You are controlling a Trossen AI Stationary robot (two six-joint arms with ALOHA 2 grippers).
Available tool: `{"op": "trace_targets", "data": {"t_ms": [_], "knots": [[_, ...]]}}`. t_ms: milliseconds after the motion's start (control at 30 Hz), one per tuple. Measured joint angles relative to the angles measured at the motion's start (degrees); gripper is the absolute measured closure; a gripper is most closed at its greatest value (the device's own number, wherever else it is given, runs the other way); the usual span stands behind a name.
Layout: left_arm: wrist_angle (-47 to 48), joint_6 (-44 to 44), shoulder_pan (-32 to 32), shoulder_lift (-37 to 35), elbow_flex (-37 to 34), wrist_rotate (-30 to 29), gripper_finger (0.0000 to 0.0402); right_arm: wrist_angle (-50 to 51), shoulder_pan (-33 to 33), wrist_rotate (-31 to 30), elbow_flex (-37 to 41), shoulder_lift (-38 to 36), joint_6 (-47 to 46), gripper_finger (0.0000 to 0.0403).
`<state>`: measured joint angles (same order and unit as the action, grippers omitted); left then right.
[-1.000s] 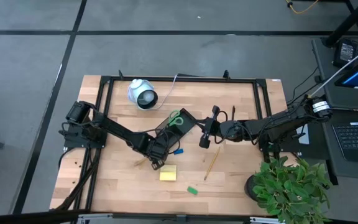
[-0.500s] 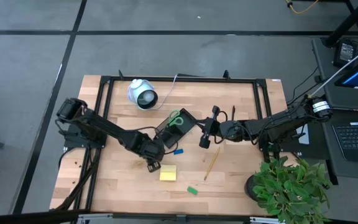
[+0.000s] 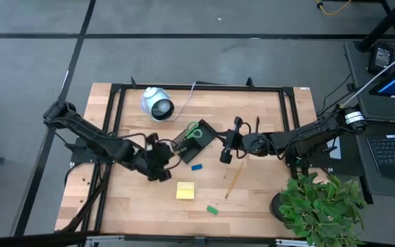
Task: Pick and place office supplies into organizer
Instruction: Put the yellow pencil into the black desk organizer
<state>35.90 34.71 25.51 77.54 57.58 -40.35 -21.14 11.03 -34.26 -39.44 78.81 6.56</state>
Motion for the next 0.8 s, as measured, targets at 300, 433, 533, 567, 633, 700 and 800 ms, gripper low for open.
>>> {"op": "trace_targets", "data": {"t_ms": [300, 433, 533, 567, 633, 700, 800], "knots": [[-14.0, -12.0, -0.2, -1.9, -2.1, -16.7, 0.0387, 0.0, 0.0, 0.0, 0.0, 0.0, 0.0, 0.0395], [-25.5, -19.2, -0.8, -1.9, -5.0, -17.8, 0.0387, 0.0, 0.0, 0.0, 0.0, 0.0, -0.1, 0.0395], [-38.6, -26.3, -2.5, -1.9, -9.7, -18.0, 0.0387, 0.0, 0.0, 0.0, 0.0, 0.0, -0.1, 0.0395], [-42.9, -28.4, -3.1, -1.9, -11.2, -17.9, 0.0387, 0.0, 0.0, 0.0, 0.0, 0.0, -0.1, 0.0395], [-51.3, -32.0, -4.1, -1.9, -14.2, -16.3, 0.0387, 0.0, 0.0, 0.0, 0.0, 0.0, -0.1, 0.0395], [-58.2, -35.0, -5.1, -1.9, -17.0, -14.2, 0.0387, 0.0, 0.0, 0.0, 0.0, 0.0, -0.1, 0.0395], [-69.1, -38.1, -6.8, -1.9, -20.9, -10.6, 0.0387, 0.0, 0.0, 0.0, 0.0, 0.0, -0.1, 0.0395]]}}
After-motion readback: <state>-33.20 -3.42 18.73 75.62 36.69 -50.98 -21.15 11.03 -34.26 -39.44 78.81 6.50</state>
